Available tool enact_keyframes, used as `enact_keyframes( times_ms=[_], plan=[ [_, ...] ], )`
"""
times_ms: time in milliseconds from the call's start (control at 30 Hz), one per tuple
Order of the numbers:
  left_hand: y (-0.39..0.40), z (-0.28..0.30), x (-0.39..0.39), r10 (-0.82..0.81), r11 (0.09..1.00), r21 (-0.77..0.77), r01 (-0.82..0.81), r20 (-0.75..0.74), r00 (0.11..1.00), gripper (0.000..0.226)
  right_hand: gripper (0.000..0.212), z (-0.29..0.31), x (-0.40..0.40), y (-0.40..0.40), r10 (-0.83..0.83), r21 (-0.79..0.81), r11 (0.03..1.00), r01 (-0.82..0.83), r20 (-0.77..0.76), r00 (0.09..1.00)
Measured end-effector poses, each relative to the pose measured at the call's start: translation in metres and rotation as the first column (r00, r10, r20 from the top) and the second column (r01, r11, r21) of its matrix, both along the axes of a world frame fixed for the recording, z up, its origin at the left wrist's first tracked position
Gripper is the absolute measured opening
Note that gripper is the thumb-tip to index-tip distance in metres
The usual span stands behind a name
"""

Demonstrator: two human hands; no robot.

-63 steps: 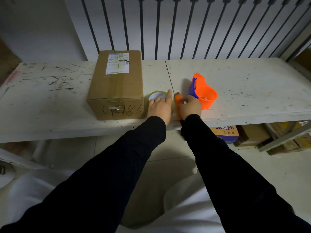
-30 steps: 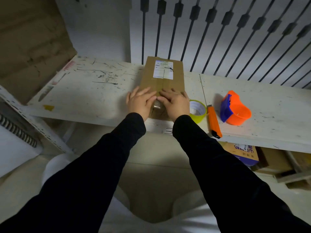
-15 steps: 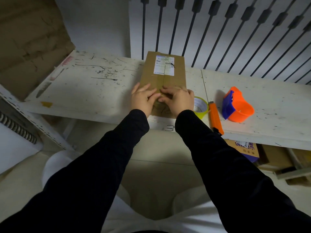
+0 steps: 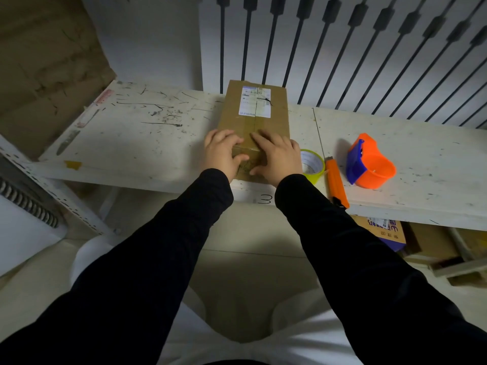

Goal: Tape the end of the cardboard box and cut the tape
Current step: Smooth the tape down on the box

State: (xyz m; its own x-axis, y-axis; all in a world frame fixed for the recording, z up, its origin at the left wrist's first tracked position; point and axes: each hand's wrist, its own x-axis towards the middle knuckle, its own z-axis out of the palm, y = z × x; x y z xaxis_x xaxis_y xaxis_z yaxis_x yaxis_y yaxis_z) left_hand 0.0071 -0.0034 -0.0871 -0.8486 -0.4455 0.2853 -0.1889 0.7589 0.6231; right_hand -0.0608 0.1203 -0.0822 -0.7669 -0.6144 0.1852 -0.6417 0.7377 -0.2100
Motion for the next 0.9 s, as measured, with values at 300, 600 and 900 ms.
enact_keyframes(
  times_ms=[300,600,900],
  plan=[
    [0.002,-0.002,-0.002,0.003,0.994,-0.109,0.003,0.052,0.999,0.042,0.057,-0.001,-0.004,-0.004,-0.026,-0.078,0.997,0.028,0.029,0.999],
    [-0.012,0.002,-0.002,-0.113,0.993,0.012,0.113,0.002,0.994,0.034,0.051,0.005,-0.012,0.001,0.028,-0.13,0.991,-0.011,0.13,0.991],
    [-0.011,0.005,0.0,-0.126,0.969,0.208,0.135,-0.056,0.99,0.032,0.046,0.015,-0.012,0.0,0.058,-0.044,0.998,-0.05,0.212,0.975]
  ],
)
